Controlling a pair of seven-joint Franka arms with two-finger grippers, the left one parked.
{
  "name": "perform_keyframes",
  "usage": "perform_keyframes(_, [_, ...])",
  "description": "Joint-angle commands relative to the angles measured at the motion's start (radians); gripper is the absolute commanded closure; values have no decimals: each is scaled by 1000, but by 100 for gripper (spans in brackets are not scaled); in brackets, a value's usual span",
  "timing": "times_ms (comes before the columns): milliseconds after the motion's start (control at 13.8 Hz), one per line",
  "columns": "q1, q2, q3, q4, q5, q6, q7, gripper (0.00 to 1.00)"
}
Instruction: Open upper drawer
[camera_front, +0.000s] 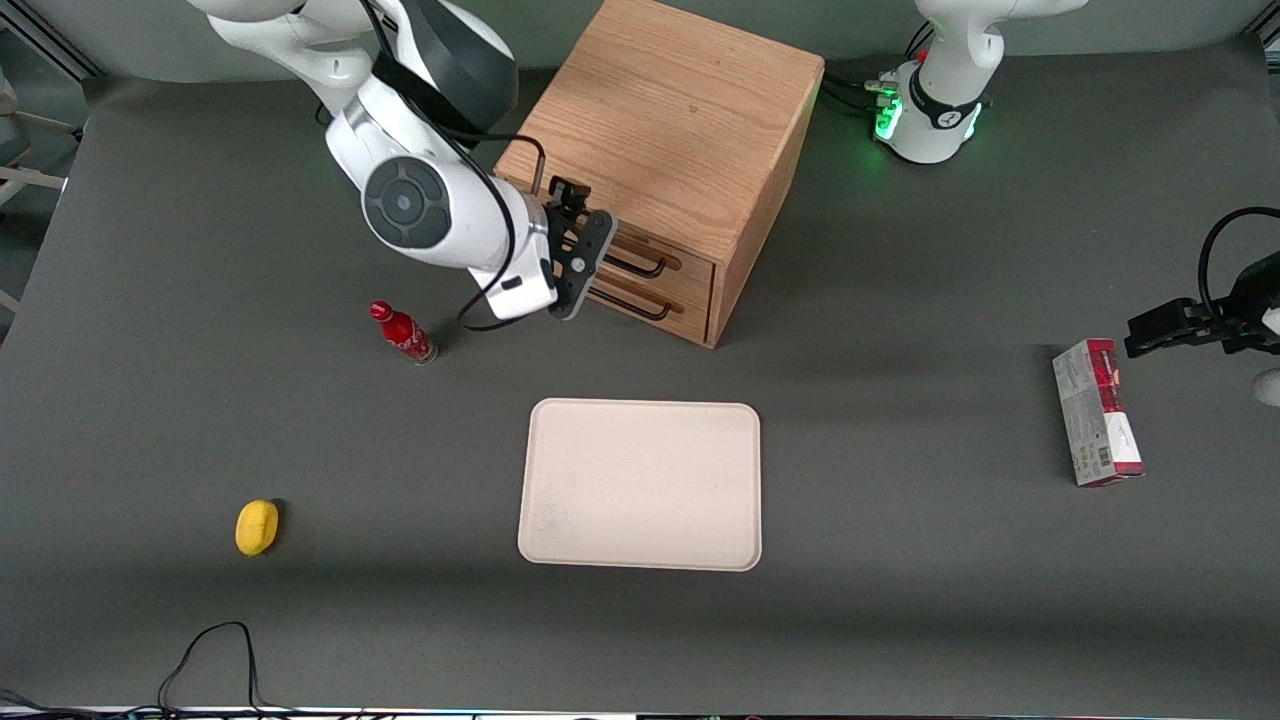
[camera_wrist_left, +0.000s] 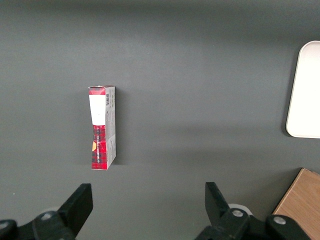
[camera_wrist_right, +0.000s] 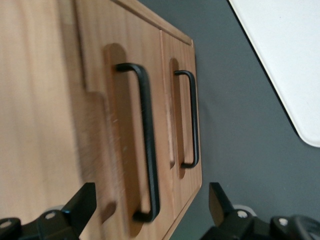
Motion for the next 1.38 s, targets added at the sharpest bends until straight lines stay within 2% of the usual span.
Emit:
perform_keyframes(0, [6, -3, 3, -58, -13, 84, -25, 0])
perform_keyframes(218, [9, 44, 5, -58, -98, 113, -26, 0])
perform_keyframes(582, [23, 97, 5, -63, -105, 177, -23, 0])
perform_keyframes(800, [21, 116, 5, -38, -169, 178, -29, 0])
perform_keyframes(945, [20, 141, -3, 21, -181, 170, -58, 0])
perform_keyframes(1164, [17, 172, -58, 98, -261, 167, -124, 0])
perform_keyframes(1309, [17, 202, -110, 156, -267, 167, -193, 0])
